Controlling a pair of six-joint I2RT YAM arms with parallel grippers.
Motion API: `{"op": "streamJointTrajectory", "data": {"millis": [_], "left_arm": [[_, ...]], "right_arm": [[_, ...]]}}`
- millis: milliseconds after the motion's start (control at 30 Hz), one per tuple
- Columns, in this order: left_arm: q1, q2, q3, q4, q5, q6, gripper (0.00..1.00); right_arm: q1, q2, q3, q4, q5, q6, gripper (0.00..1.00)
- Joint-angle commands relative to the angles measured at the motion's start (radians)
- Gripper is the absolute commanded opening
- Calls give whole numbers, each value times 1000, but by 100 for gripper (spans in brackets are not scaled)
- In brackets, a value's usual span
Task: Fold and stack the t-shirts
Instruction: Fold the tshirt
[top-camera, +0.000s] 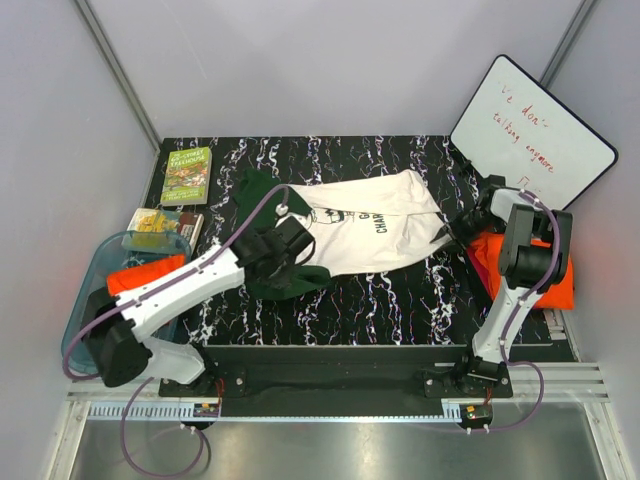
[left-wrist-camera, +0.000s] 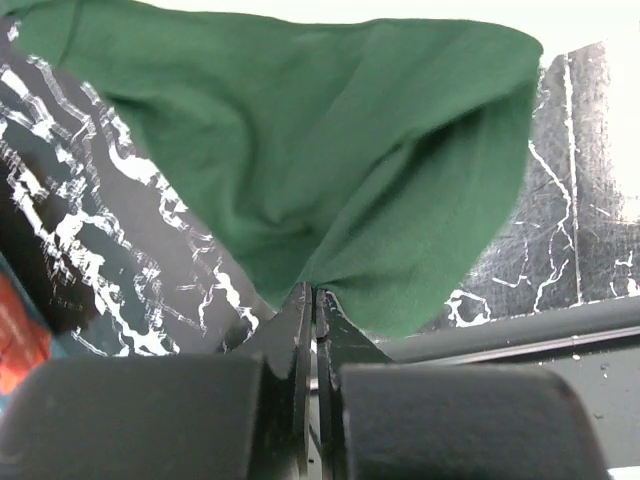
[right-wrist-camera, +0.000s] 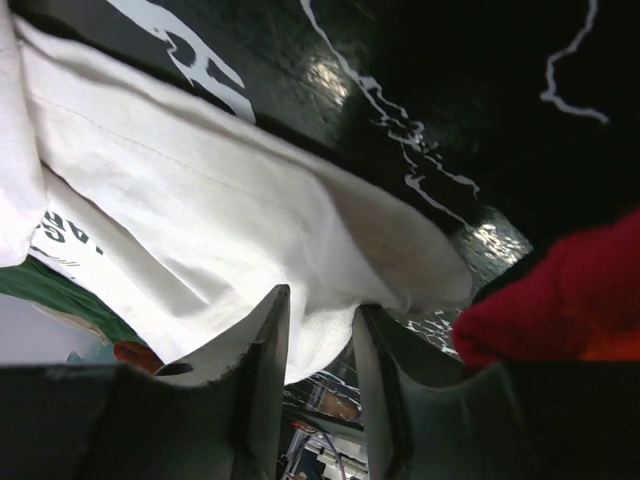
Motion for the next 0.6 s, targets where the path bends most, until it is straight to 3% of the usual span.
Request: {"op": "streamJointTrajectory", "data": {"millis": [0, 67, 133, 333, 567], "left_arm": [[14, -113, -23, -74, -64, -83, 0], [17, -154, -29, -105, -72, -108, 0], [17, -192, -32, -138, -89, -120, 0], [32, -269, 11, -203, -159, -163, 0], [118, -239, 123, -162, -216, -157, 0]], "right_arm": [[11, 51, 14, 86, 42, 12, 28], [25, 43, 0, 103, 36, 7, 11], [34, 33, -8, 109, 33, 1, 0], [48, -39, -40, 97, 27, -42, 0], [48, -110, -8, 56, 8, -102, 0]]}}
